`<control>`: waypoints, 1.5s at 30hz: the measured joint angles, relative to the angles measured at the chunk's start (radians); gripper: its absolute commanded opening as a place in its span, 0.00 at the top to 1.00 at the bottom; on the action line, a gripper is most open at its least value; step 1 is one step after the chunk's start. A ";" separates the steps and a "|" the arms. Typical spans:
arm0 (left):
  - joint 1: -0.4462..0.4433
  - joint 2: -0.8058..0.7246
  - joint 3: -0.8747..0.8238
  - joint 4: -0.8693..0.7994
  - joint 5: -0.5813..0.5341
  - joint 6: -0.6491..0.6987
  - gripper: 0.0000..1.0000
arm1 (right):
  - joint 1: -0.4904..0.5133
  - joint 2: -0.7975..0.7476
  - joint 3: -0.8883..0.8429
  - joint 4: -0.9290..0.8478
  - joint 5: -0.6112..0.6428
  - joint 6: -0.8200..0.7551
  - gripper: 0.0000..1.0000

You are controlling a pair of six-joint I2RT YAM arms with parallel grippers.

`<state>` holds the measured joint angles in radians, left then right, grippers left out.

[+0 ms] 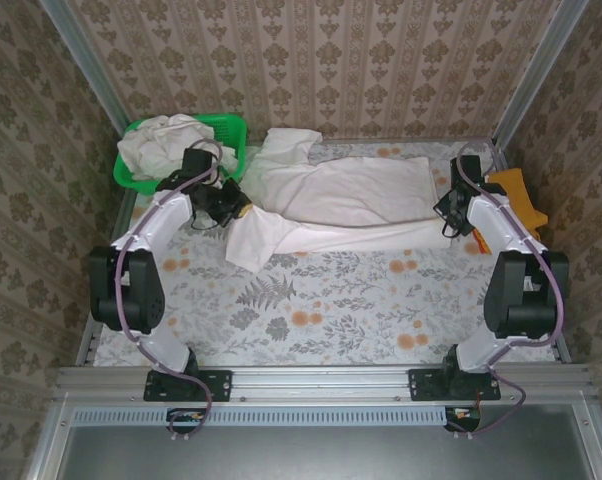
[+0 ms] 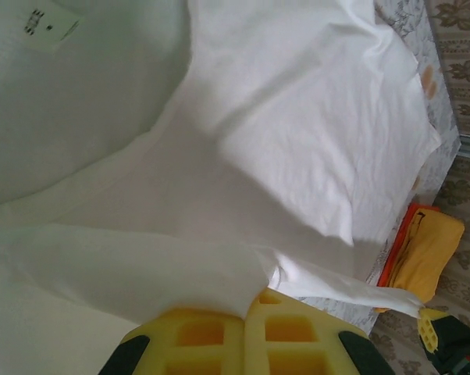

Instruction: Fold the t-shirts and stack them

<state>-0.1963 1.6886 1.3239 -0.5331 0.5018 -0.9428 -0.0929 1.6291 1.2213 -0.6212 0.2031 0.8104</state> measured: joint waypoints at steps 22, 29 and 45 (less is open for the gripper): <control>0.006 0.202 0.218 0.003 0.039 0.008 1.00 | -0.014 0.154 0.083 0.012 -0.002 -0.003 1.00; 0.008 0.270 0.275 0.016 0.065 0.013 1.00 | -0.023 0.186 0.087 0.012 -0.008 -0.003 1.00; 0.028 0.328 0.292 0.032 0.077 0.013 1.00 | -0.027 0.254 0.117 0.022 -0.043 -0.042 1.00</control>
<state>-0.1680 2.0171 1.6157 -0.5014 0.5789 -0.9295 -0.1204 1.8828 1.3384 -0.5995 0.1600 0.7681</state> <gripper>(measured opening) 0.052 0.047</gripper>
